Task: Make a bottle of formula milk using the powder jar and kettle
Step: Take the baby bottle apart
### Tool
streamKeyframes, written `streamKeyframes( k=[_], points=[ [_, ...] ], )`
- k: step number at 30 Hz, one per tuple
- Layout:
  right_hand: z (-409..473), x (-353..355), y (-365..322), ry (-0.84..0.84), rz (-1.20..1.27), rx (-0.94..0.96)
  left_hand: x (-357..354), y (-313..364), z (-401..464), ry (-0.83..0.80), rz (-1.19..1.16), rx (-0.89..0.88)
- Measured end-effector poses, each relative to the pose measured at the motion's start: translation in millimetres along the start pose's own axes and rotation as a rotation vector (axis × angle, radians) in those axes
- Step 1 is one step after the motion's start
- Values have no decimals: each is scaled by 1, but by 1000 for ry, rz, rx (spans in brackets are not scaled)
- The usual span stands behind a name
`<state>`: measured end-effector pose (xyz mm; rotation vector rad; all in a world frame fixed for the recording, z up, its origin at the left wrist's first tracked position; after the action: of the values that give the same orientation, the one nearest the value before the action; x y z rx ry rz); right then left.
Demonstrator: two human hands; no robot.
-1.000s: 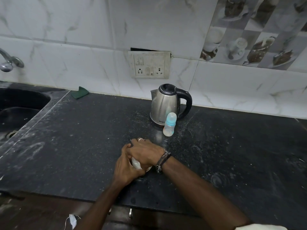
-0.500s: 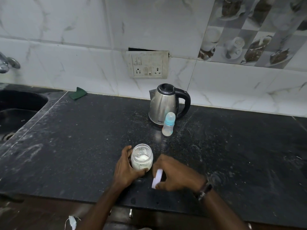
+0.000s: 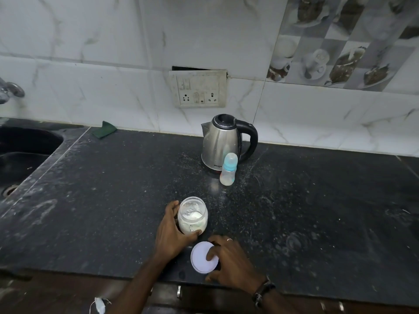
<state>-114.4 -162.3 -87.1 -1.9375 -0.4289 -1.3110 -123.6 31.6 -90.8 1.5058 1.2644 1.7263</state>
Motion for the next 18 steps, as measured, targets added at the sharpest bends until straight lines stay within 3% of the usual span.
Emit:
streamKeyframes(
  k=[3,7,10,13,18],
  points=[
    [9,26,10,67,128,-91,0,-2,-1,2,-7,-8],
    [32,97,41,413,287,-225,-2,-1,-4,-10,-20,-16],
    [56,142,63,535,284,-308,-1,2,-7,-19,-53,-22],
    [85,172,73,515,186,-335,1,2,-10,-29,-67,-41],
    [123,187,73,313,-59,-363,4,1,-13,-6,-51,-48]
  ],
)
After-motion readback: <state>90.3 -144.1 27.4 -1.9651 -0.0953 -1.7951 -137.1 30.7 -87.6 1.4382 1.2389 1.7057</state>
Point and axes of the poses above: each hand's wrist, its own z-axis towards the middle knuckle, its own x-axis out of the back of the hand, y = z × x, the point moved 6 cm from there along z, towards the middle knuckle, and after that the axes turned 6 degrees about -y, right-handed, at the moved point
